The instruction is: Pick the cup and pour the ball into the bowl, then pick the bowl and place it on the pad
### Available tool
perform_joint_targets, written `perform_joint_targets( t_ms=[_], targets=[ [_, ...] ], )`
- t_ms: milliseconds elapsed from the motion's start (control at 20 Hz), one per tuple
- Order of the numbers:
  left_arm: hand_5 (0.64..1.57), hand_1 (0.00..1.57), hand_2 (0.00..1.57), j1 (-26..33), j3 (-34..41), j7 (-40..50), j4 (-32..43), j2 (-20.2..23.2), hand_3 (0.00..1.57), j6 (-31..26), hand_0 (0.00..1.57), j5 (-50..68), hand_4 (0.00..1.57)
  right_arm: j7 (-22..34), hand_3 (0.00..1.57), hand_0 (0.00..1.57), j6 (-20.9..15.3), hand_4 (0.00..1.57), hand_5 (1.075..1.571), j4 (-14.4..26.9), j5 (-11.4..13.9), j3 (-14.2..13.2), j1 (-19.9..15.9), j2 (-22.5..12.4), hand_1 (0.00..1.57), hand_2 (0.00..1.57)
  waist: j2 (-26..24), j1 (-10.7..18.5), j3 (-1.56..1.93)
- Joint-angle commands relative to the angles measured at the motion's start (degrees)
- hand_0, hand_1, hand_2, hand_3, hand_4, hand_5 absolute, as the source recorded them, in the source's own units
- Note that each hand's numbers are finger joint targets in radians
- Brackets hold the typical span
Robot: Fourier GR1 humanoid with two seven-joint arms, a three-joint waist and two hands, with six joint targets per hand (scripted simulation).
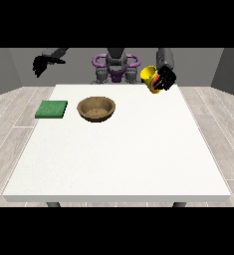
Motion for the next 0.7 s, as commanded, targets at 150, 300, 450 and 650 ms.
perform_joint_targets(
  t_ms=[150, 300, 450, 650],
  targets=[
    [1.267, 1.49, 1.57, -3.74, -7.31, 13.19, -0.27, -2.87, 1.57, 4.91, 1.49, -12.44, 1.51, -2.69, 0.00, 0.00, 4.03, 0.00, 1.569, 4.25, -0.63, -1.27, 0.36, -2.58, 0.00, 0.00, -1.61, -0.39, 0.00],
    [1.241, 1.50, 1.57, -9.67, -10.97, 21.08, 1.86, -2.77, 1.57, 4.28, 1.50, -19.29, 1.52, -1.37, 0.00, 0.00, 3.16, 0.00, 1.570, 4.33, -1.09, -1.34, -2.30, -2.53, 0.00, 0.00, -2.02, -2.06, 0.06],
    [1.207, 1.56, 1.57, -11.74, -17.01, 28.10, 3.09, -6.37, 1.57, 5.00, 1.56, -27.82, 1.57, -1.64, 0.00, 0.00, 2.90, 0.00, 1.570, 6.28, 0.23, -0.31, -0.62, -1.38, 0.00, 0.00, -4.24, -2.00, 0.11],
    [1.334, 1.54, 1.57, -14.17, -23.39, 31.67, 4.60, -7.15, 1.57, 0.91, 1.54, -36.44, 1.48, 1.33, 0.00, 0.00, 3.46, 0.00, 1.571, 7.27, -0.68, -1.08, -2.59, -3.50, 0.00, 0.00, -6.18, -1.06, 0.05]
  ],
)
